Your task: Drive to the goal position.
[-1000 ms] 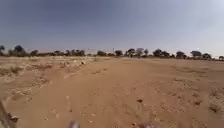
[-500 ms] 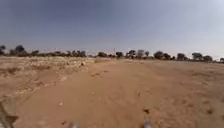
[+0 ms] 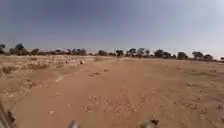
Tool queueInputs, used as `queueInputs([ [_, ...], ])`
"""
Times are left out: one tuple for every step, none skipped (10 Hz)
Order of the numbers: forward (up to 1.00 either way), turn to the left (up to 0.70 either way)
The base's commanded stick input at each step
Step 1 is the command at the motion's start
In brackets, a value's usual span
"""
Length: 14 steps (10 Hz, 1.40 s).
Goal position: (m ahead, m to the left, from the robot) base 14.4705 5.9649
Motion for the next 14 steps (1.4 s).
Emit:
queueInputs([
  [0.5,0.0],
  [0.5,0.0],
  [0.5,0.0],
  [0.5,0.0],
  [0.5,0.0],
  [0.5,0.0],
  [0.5,0.0],
  [0.5,0.0],
  [0.5,0.0],
  [0.5,0.0],
  [0.5,0.0],
  [0.5,0.0],
  [0.5,-0.14],
  [0.5,-0.5],
])
